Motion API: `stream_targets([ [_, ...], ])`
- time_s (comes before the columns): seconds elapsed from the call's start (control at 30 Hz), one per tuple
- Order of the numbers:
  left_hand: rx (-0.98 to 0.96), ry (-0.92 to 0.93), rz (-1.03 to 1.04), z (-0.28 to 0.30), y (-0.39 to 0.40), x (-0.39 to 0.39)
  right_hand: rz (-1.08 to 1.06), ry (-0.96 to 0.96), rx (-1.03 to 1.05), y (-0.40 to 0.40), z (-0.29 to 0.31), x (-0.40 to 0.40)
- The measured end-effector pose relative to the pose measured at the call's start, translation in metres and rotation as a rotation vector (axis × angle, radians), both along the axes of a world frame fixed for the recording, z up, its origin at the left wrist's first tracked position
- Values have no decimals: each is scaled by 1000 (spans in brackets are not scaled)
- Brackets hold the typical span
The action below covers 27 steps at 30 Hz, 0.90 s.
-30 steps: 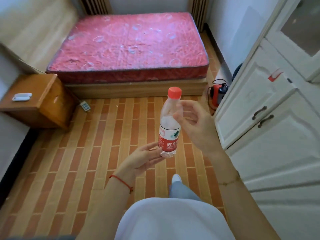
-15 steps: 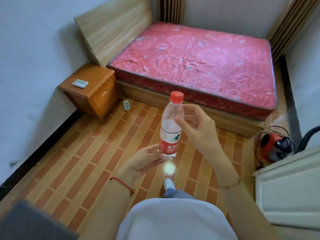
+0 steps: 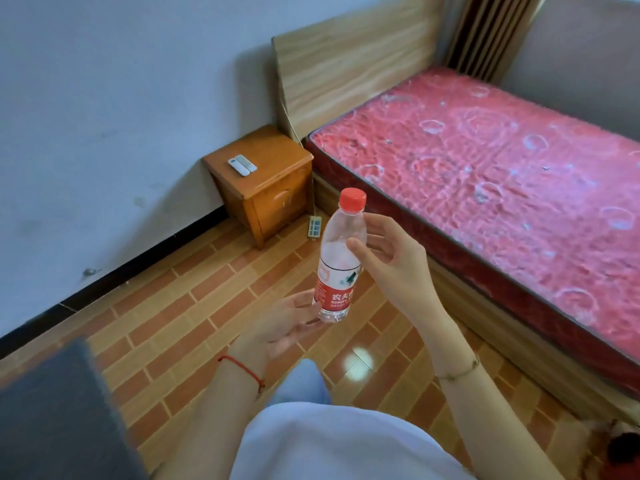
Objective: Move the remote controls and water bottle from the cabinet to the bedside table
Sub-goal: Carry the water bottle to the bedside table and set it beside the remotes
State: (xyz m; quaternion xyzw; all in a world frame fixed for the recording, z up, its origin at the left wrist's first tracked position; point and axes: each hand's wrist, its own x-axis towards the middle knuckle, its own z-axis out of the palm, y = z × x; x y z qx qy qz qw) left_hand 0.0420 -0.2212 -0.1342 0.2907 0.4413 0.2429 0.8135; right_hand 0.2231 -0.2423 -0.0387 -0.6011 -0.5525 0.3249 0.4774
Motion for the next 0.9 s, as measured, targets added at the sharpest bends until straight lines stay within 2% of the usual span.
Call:
stream_targets([
  [0.37, -4, 64, 149, -20, 205, -18, 121, -40, 0, 227, -11, -16],
  [0.6, 48, 60, 115, -12, 360, -38, 157, -4, 17, 381, 1, -32],
  [0.9, -5, 72, 119, -32, 498, -40, 160, 5, -16, 518, -6, -31],
])
